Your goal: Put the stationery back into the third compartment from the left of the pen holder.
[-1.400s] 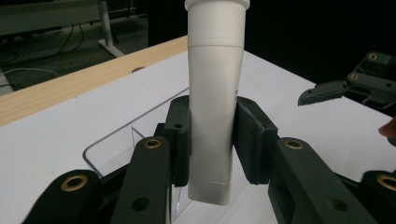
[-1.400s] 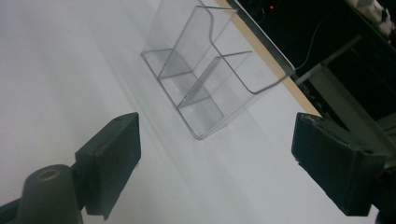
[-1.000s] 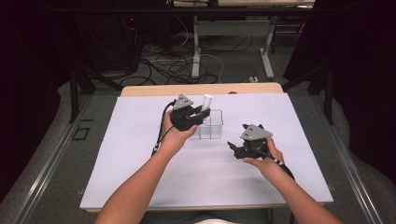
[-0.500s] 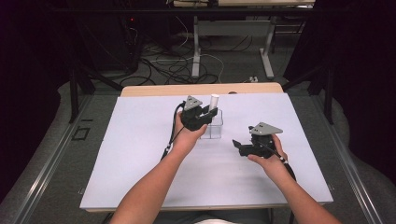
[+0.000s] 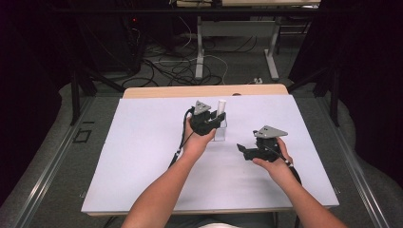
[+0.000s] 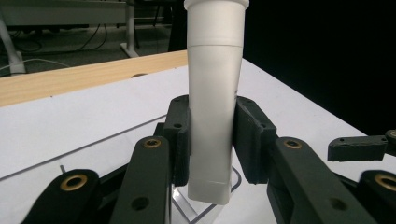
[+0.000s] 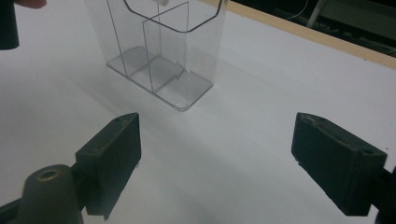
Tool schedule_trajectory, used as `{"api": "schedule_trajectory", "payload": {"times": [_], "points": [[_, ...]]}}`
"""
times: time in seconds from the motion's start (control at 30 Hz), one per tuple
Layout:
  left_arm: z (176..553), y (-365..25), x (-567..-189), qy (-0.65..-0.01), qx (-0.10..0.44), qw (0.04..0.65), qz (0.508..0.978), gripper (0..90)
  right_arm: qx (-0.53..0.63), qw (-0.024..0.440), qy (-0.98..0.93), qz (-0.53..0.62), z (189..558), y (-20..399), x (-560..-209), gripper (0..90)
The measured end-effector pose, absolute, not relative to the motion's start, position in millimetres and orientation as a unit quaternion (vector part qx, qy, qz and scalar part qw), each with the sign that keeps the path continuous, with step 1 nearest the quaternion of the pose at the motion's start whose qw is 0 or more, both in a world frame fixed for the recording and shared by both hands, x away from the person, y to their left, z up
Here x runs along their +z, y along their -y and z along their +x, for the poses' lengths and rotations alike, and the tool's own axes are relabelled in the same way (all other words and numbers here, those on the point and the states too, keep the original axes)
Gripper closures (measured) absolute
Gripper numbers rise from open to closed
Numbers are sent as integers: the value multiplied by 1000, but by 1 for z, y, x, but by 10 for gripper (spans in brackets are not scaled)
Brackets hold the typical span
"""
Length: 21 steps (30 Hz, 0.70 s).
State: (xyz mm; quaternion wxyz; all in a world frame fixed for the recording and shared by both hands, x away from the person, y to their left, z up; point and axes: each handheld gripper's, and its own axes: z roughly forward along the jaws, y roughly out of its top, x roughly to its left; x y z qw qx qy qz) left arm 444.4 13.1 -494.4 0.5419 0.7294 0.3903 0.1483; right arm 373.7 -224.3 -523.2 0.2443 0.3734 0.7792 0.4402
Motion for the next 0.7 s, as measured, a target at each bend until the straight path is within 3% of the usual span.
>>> {"api": "schedule_trajectory", "payload": {"times": [0.7], "points": [[450, -4, -508, -403, 156, 532, 728, 691, 438, 230, -787, 369, 374, 222, -526, 159]]}}
